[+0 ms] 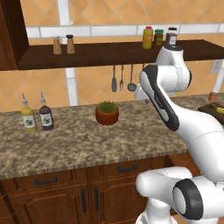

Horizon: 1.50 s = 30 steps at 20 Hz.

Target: Place the appropriate cutting tool for cutting the cucumber skin on the cutting board.

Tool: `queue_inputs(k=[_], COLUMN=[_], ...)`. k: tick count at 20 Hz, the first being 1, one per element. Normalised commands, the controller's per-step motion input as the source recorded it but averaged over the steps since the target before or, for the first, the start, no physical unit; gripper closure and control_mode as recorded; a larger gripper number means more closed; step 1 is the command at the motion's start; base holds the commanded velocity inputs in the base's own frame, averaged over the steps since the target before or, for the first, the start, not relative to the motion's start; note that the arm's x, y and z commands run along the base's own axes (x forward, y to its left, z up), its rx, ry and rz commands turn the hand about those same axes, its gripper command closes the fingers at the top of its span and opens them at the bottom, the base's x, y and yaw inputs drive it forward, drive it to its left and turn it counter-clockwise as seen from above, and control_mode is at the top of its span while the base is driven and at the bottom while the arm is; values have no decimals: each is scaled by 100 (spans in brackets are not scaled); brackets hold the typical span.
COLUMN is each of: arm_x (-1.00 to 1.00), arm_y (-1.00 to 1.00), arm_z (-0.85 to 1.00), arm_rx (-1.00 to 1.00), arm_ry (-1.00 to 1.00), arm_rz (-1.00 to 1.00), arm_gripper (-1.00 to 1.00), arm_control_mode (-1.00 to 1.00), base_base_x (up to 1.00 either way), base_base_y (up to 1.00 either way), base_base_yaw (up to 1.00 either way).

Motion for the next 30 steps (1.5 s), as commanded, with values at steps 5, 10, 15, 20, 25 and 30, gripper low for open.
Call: queue_inputs(k=[5, 10, 15, 20, 25, 30], arm_x=[-17, -20, -4, -28, -38, -48], arm_y=[-27, -92, -100, -100, -100, -88], arm_z=[-6, -30, -30, -33, -42, -54], arm_rx=[0, 1, 7, 13, 12, 4], arm_ry=[-1, -6, 0, -1, 0, 0], arm_rz=[0, -7, -6, -12, -13, -9], arm_gripper=[-100, -100, -100, -100, -100, -100], arm_control_mode=[-100, -100, -100, -100, -100, -100], base_base_x=[0, 0, 0, 0, 0, 0], base_base_y=[0, 0, 0, 0, 0, 0], base_base_yaw=[0, 0, 0, 0, 0, 0])
